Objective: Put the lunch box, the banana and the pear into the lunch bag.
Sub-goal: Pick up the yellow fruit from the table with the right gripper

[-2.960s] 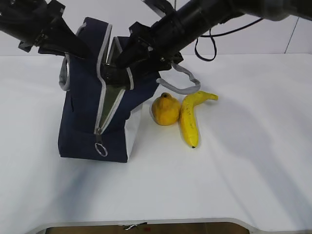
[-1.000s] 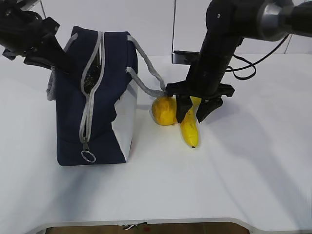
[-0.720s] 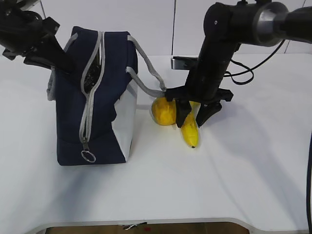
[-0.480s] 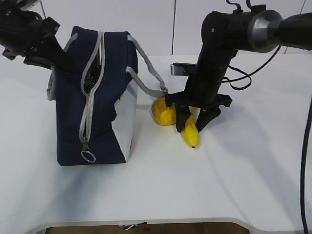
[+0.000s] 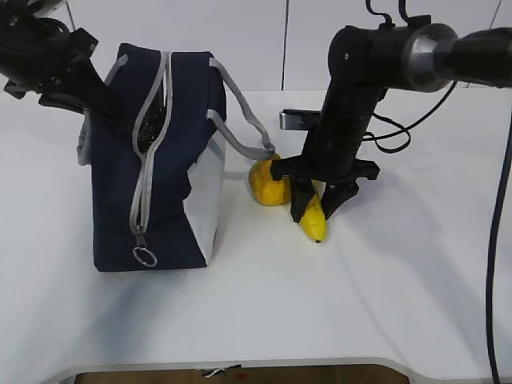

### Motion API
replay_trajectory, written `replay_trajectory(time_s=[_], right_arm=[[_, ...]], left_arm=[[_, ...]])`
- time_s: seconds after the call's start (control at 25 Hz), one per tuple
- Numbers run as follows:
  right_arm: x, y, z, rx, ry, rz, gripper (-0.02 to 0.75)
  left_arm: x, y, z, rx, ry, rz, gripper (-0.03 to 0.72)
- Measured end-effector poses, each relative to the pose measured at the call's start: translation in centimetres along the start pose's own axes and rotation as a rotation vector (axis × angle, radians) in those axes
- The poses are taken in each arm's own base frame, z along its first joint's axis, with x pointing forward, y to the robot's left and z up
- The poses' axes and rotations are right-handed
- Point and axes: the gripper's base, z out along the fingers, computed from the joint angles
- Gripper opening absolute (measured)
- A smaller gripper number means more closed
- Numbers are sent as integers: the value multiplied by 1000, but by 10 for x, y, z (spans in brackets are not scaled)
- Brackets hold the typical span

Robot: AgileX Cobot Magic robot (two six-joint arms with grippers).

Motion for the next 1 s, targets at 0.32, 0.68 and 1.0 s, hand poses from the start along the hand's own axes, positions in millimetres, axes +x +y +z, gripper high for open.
replay_trajectory(time_s=[0.32,0.68,1.0], right_arm=[[0,-2,2,17,4,-5,305],[-4,4,-36,40,-101,-62,302],[27,22,-146,34,-331,-147,302]], left_arm=[[1,0,0,4,9,0,12],[1,0,0,4,9,0,12],[1,-1,0,14,13,-4,12]])
